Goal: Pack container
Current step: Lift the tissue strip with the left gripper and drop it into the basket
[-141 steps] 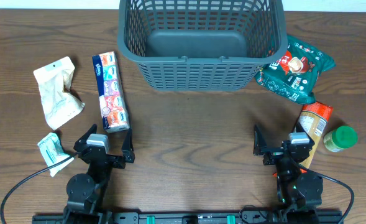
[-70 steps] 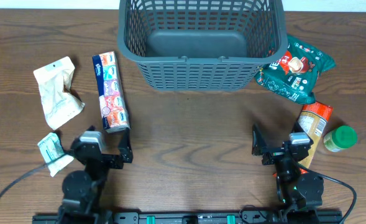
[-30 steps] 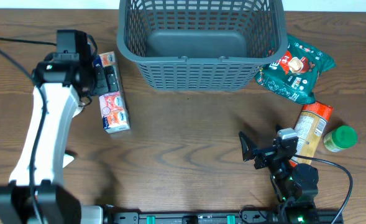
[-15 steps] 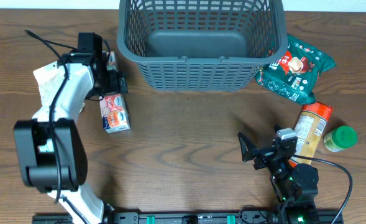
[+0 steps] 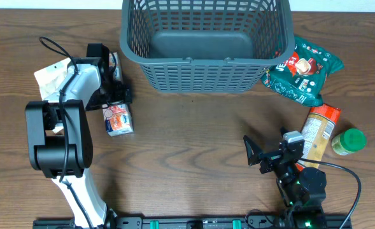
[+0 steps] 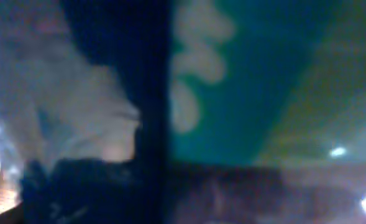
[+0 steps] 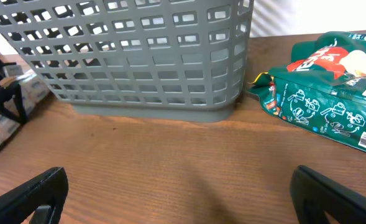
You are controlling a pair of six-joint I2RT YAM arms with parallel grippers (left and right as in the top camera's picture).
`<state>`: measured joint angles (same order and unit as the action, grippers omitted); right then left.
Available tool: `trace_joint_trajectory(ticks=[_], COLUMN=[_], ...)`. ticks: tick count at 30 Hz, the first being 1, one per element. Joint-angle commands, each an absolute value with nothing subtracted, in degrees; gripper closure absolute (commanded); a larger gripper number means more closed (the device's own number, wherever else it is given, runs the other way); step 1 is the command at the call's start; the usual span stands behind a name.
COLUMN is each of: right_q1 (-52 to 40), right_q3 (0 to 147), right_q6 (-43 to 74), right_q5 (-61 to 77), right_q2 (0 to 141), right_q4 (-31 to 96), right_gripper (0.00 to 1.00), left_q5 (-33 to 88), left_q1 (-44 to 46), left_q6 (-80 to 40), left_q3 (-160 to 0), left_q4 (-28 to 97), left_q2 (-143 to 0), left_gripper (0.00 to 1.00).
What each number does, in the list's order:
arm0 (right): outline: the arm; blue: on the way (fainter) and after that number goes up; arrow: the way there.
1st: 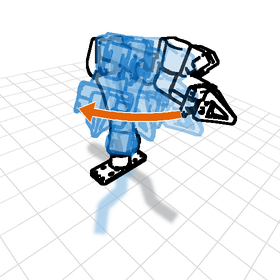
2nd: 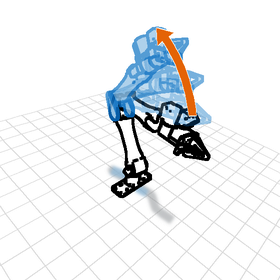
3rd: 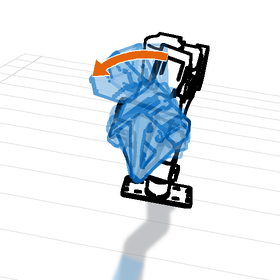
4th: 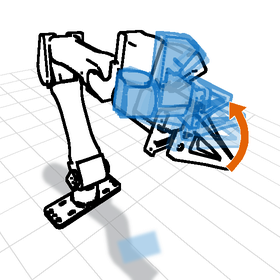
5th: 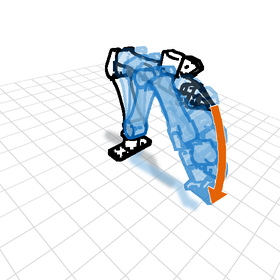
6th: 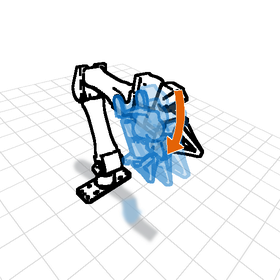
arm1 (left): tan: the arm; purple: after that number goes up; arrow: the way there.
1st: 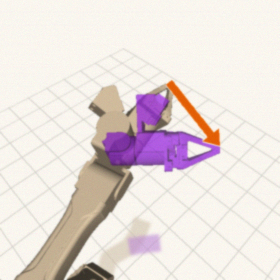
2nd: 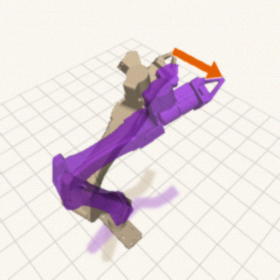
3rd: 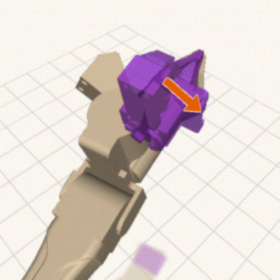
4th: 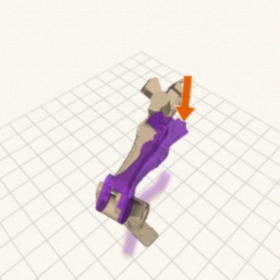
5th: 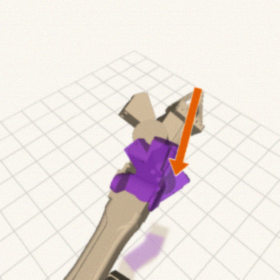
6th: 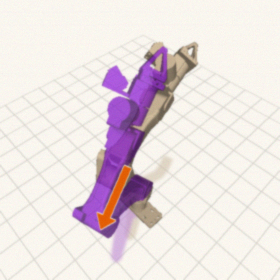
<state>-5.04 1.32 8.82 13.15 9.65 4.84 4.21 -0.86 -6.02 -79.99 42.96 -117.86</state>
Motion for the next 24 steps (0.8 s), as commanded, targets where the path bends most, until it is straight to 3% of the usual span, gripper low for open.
trace_joint_trajectory(ticks=[1,5,9,15,24], right_q1=[-4.47,-4.49,-4.49,-4.49,-4.49], right_q3=[1.17,1.17,1.17,1.17,1.17], right_q6=[10.50,12.36,12.88,12.86,12.86], right_q5=[14.00,14.02,14.00,14.00,14.00], right_q2=[9.67,9.67,9.67,9.67,9.67], right_q4=[4.95,4.93,4.95,4.95,4.95], right_gripper=[0.01,0.01,0.01,0.01,0.01], left_q5=[4.12,4.12,4.12,4.12,4.05], left_q1=[-1.21,-1.21,-1.21,-1.21,-1.21], left_q6=[-5.41,-5.43,-5.43,-6.20,-6.26], left_q3=[-81.14,-81.14,-81.49,-85.10,-92.88], left_q4=[43.16,44.10,47.05,51.99,51.00], left_q2=[-117.36,-117.16,-117.03,-113.58,-94.13], left_gripper=[0.24,0.64,0.92,0.94,0.94])
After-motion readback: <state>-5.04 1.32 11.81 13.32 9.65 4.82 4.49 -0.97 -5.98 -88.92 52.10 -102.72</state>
